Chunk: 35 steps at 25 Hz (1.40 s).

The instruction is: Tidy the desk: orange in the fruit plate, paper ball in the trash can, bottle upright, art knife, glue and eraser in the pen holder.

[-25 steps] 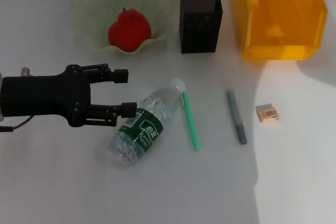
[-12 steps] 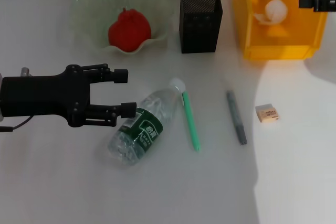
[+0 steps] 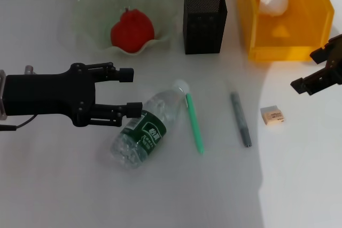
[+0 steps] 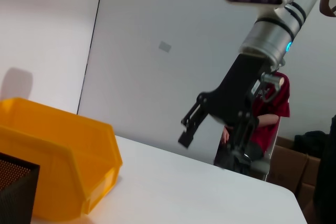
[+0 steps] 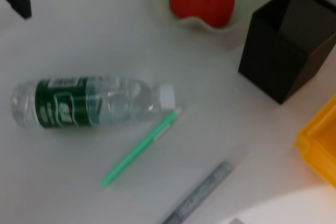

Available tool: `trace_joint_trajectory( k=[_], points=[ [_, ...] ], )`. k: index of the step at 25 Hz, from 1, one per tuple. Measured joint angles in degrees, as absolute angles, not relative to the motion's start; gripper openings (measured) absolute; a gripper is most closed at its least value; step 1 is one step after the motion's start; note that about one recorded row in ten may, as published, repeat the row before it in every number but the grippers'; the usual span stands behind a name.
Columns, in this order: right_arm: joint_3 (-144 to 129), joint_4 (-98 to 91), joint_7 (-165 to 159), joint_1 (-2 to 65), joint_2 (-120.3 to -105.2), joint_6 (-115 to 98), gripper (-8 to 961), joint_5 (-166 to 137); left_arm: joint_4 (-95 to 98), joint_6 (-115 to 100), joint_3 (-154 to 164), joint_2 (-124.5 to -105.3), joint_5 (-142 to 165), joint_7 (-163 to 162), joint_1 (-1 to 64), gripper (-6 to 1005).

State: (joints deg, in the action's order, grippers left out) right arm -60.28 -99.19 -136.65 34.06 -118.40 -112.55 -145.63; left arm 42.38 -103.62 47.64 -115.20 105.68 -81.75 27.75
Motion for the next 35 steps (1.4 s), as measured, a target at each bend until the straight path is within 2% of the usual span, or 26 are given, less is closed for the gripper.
trace_joint_trajectory(
  k=[2,18,24,35],
  points=[
    [-63.92,-97.02,-136.62,34.95,-119.23,-112.02,801,-149.64,42.71,-103.37,47.64,-115.48,105.82,-81.77,27.84,841],
    [-67.4,-84.66,-135.32,33.96,-119.12,-104.79,801,-150.1,43.4,-99.45,47.72,-116.32,111.67,-85.69,31.7,842],
    [-67.15,-83.19,-135.02,32.99,-119.18,-103.68,801,-149.68,48.76,-98.46,47.88,-117.96,115.33,-91.35,32.87,841],
    [-57.97,-83.98,-124.67,20.84,-119.1,-102.85,800,-133.82,69.71,-93.1,65.01,-118.61,126.08,-125.18,38.59,842]
  ],
)
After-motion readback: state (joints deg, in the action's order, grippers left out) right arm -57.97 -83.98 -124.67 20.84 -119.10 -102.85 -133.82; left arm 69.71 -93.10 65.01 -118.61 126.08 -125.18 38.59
